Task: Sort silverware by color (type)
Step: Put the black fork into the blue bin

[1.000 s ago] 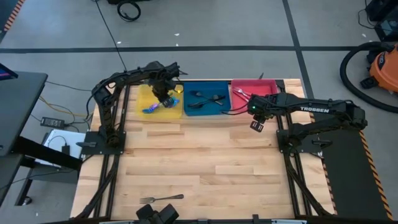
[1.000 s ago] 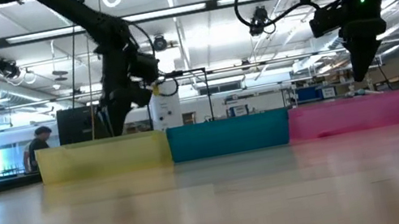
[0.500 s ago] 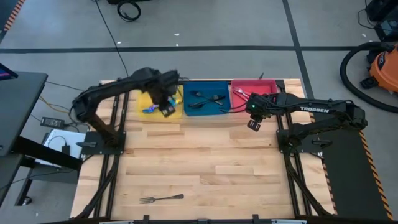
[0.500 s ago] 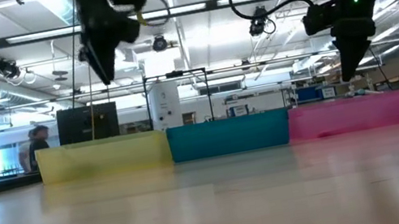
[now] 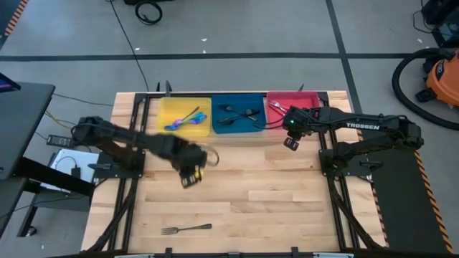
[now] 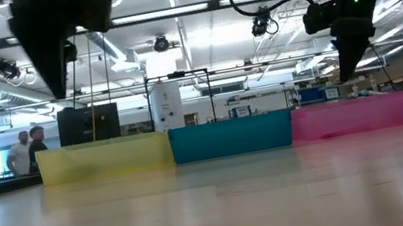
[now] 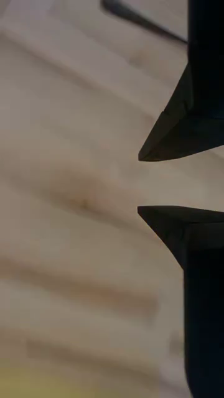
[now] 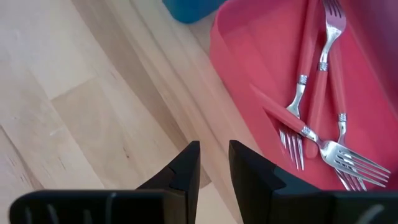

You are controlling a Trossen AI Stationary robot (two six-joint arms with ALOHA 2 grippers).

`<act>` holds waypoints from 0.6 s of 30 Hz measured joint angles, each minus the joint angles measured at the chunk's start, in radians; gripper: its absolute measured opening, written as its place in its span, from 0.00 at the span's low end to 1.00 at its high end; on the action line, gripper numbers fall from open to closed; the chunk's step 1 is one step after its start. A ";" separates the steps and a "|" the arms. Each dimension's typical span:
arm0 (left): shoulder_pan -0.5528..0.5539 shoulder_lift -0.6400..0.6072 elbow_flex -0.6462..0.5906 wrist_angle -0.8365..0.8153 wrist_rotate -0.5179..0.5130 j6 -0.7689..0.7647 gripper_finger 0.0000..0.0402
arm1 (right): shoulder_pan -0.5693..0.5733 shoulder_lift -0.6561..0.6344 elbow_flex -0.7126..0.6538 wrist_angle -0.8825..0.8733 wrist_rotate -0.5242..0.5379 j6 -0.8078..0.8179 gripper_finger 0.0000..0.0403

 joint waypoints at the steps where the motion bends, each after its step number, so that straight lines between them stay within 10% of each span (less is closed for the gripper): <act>1: -0.037 0.000 -0.027 0.046 0.000 -0.026 0.31 | 0.000 0.000 0.000 0.003 -0.001 0.000 0.23; 18: -0.438 0.000 -0.320 0.688 -0.013 -0.385 0.31 | 0.000 0.000 0.000 0.066 -0.041 0.004 0.23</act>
